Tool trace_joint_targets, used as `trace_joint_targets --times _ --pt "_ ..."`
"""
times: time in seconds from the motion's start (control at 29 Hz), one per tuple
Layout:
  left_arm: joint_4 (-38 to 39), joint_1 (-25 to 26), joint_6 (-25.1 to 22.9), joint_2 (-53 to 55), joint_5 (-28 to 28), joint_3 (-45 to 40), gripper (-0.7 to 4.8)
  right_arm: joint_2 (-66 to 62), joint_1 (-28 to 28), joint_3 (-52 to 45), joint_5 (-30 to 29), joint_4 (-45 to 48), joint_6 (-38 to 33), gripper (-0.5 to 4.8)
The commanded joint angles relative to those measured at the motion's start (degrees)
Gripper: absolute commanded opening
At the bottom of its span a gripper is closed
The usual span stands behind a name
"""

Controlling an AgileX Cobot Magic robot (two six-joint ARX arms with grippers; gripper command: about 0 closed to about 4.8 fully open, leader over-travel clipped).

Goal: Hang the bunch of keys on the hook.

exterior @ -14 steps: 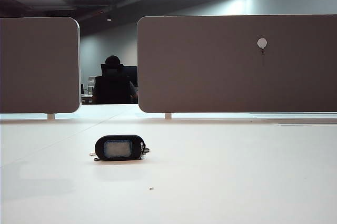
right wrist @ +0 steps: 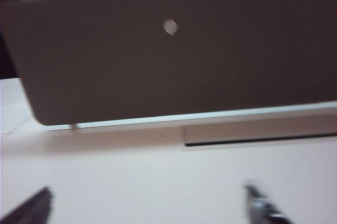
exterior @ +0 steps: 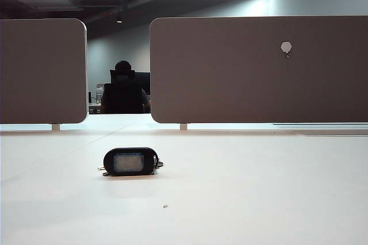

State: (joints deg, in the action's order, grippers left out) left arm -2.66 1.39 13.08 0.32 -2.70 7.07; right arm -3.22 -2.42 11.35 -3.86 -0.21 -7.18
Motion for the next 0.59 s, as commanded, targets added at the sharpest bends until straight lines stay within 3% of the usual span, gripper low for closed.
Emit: trace_joint_targets --times 0.03,0.17,0.34,0.59 --pt "-0.5 -0.9 1.1 2.2 -10.9 4.0 4.79 -7.9 0.1 6.4 -11.6 2.4 3.1 4.54" --pt "-0.9 -4.0 -1.3 10.6 -17.5 9.1 4.79 -25.5 1.6 15.3 -22.3 5.6 8.2 4.54" --pt "-1.2 -8.3 -5.8 19.8 -18.1 13.5 4.79 -40.8 9.8 22.6 -22.4 8.9 12.3 4.54" --pt "1.3 -13.0 -7.6 35.3 -18.6 22.6 4.79 -67.4 23.6 37.4 -22.6 9.4 13.4 4.53"
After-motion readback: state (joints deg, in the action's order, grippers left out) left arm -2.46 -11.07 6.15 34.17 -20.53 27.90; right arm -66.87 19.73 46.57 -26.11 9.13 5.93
